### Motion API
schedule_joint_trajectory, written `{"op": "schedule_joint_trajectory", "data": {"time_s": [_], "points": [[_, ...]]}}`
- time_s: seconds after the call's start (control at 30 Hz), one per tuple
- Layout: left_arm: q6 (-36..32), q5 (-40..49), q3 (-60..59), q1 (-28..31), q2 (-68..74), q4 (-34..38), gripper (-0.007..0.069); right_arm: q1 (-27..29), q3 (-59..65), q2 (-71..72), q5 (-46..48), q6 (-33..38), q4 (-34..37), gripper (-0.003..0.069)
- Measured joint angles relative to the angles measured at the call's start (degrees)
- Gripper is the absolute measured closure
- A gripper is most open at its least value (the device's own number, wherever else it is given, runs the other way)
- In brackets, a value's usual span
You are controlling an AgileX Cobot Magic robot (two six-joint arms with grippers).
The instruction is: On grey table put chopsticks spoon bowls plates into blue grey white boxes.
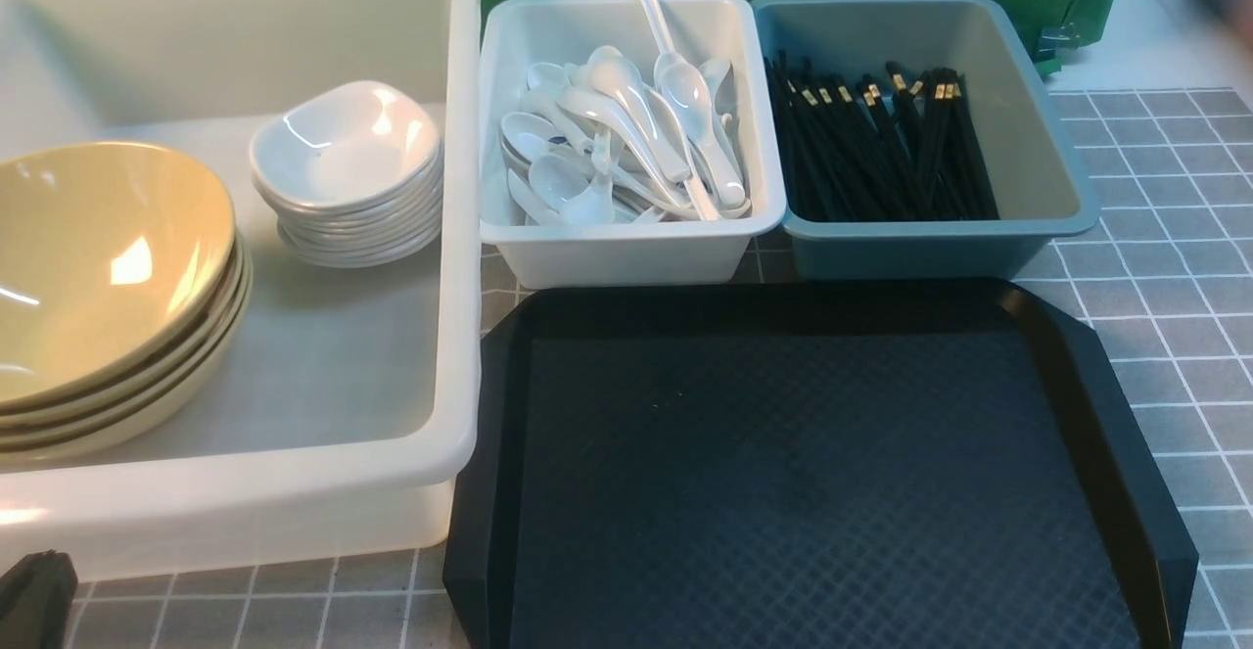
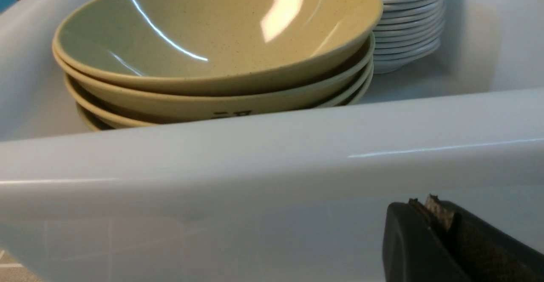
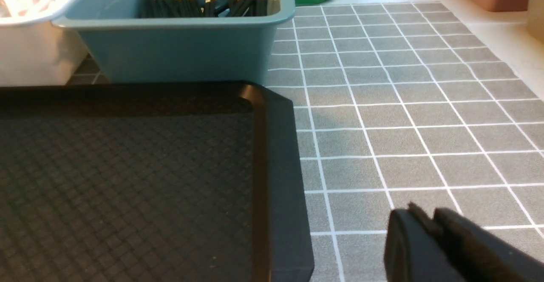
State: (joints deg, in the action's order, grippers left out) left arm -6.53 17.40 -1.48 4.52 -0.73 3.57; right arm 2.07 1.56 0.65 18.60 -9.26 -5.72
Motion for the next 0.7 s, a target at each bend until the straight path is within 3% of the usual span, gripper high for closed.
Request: {"op": "schedule_joint_trajectory", "data": {"time_s": [0.7], "points": [[0.01,0.00,0.00,0.00,-0.01,-0.05,0.0633,0.00,0.00,0.00,0.00,0.05,0.00,0.0544]]}}
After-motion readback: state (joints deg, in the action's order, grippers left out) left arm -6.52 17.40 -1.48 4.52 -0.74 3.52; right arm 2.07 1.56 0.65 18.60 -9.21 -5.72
